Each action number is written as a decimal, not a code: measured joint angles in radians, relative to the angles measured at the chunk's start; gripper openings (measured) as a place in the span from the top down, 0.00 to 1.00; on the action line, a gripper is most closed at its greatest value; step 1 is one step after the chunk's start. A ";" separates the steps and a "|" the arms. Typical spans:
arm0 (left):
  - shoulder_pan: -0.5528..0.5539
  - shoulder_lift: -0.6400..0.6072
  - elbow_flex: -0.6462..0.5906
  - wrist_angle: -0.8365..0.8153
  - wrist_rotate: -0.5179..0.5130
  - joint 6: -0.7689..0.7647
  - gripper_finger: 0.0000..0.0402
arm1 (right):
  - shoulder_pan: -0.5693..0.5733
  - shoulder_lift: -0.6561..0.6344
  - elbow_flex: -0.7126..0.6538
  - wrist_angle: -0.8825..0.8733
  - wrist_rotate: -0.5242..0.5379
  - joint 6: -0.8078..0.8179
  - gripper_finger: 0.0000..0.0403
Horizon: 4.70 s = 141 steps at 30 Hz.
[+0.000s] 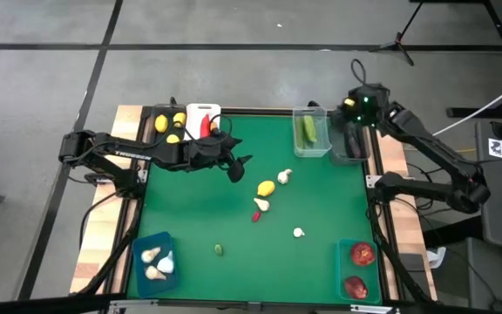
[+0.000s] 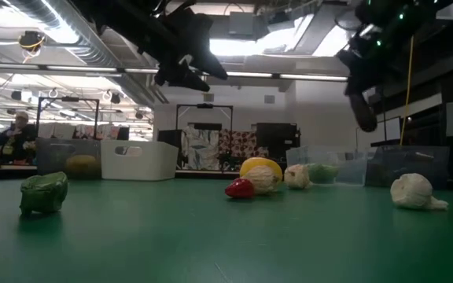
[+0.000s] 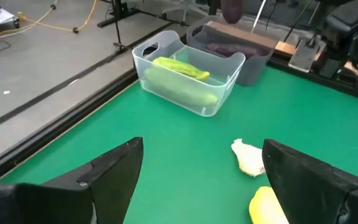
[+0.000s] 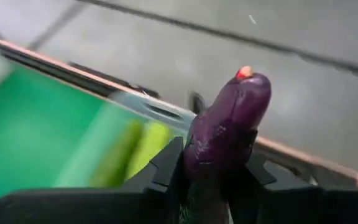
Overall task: Sort produce into baskets
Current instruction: Put the eggplant into the right black bin, then put the lemon into the left black bin, then put the green chili pepper into the white bin
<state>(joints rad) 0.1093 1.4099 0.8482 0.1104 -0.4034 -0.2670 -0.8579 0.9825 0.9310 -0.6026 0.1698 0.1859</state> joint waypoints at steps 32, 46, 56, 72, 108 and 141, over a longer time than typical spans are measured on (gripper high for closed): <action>-0.175 0.168 0.001 0.232 -0.022 0.008 0.19 | -0.123 0.060 0.016 -0.146 -0.319 -0.086 0.32; -0.215 0.532 0.040 0.521 -0.131 -0.014 0.19 | -0.124 0.049 0.016 -0.158 -0.320 -0.086 0.34; -0.211 0.666 0.190 0.322 -0.134 -0.022 0.19 | -0.124 0.049 0.016 -0.158 -0.320 -0.101 0.34; -0.193 0.658 0.235 0.151 -0.102 -0.118 0.48 | -0.124 0.048 0.016 -0.161 -0.320 -0.114 0.34; 0.255 -0.152 -0.075 -0.961 -0.550 -0.887 0.52 | -0.124 0.048 0.016 -0.194 -0.320 -0.140 0.34; -0.347 -0.164 -0.113 -0.449 -0.218 -0.490 0.26 | -0.124 0.048 0.016 -0.242 -0.320 -0.169 0.34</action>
<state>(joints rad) -0.2377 1.2458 0.7349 -0.3388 -0.6218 -0.7571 -0.9817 1.0309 0.9470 -0.8442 -0.1505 0.0170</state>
